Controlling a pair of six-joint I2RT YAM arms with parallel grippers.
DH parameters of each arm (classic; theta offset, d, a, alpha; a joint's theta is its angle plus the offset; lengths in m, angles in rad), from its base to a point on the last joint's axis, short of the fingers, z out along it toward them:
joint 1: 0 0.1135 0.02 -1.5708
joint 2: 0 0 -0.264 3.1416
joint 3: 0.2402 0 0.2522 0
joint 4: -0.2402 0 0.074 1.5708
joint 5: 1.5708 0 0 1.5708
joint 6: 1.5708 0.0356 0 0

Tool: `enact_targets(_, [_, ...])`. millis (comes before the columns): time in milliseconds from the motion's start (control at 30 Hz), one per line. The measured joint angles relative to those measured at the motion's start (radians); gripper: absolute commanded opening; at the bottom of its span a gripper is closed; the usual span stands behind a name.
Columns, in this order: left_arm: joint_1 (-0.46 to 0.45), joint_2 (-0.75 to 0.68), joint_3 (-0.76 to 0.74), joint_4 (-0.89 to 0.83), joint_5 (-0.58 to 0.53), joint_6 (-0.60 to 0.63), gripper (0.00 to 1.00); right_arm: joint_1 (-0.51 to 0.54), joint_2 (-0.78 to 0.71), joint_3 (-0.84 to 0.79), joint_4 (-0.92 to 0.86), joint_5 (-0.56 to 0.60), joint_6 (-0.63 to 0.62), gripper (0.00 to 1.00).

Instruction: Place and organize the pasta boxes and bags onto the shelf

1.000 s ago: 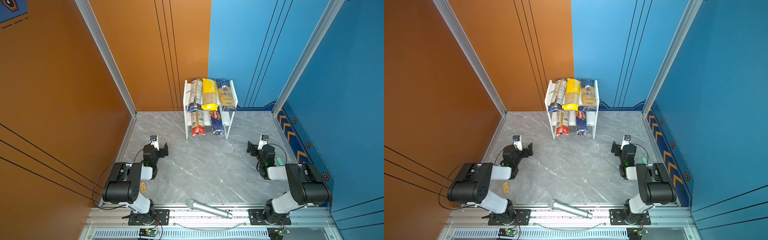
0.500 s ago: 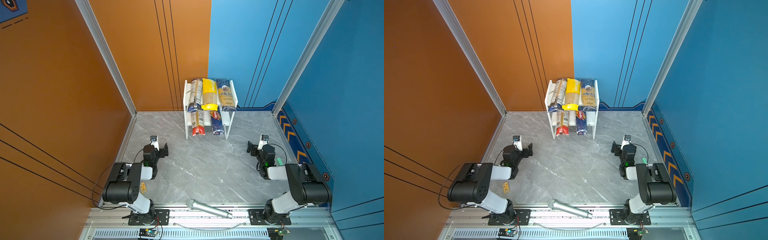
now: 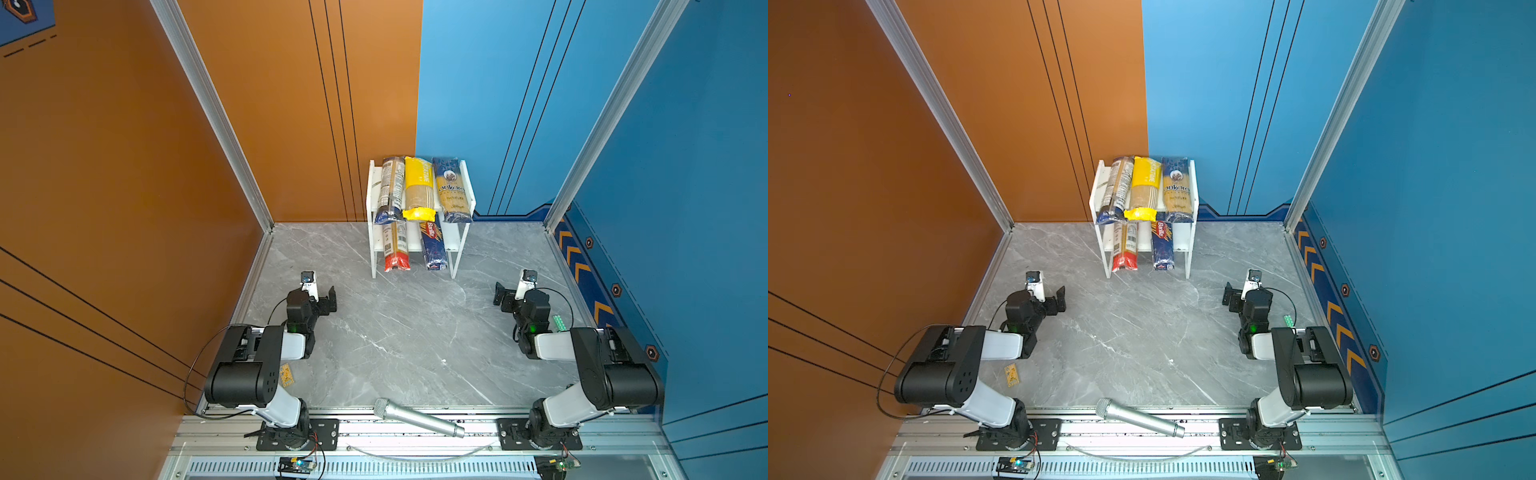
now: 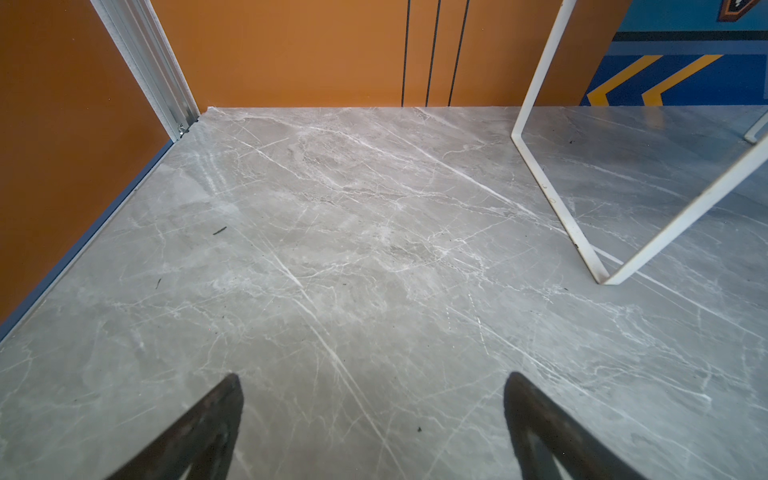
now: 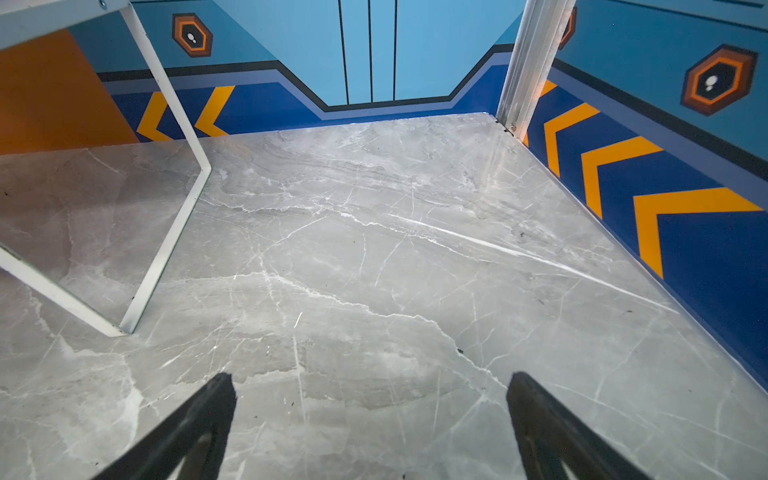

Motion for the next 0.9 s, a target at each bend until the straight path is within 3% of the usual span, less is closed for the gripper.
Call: enact_targets(900, [0.000,0.000,0.000,0.000,0.000,0.000,0.98,0.008,0.000,0.000,0.000,0.025,-0.007,1.00])
